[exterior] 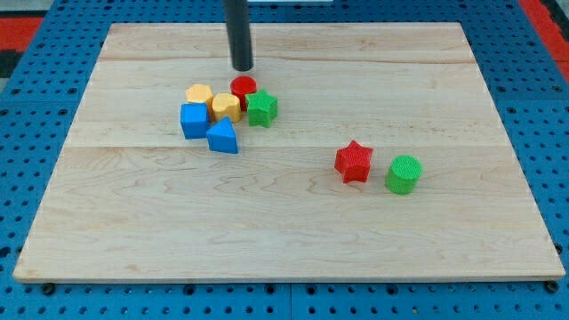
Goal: Slide the green circle and red star towards the group of blocks
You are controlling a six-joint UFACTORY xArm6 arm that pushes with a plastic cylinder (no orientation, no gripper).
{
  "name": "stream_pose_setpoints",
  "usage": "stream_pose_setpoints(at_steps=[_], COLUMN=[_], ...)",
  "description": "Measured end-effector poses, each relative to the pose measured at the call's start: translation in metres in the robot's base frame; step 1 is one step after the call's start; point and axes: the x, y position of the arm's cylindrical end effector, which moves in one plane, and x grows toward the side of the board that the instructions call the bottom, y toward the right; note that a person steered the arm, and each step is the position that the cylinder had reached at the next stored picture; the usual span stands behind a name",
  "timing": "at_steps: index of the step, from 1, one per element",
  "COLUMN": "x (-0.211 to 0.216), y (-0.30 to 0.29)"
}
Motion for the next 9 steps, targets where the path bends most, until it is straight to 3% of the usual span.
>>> stream_pose_setpoints(at_steps=[1,2,3,4,7,9], x=[0.011,0.055,0.116,0.185,0.185,0.248], y=[0.068,0.161,0.242,0.276,0.188,0.228])
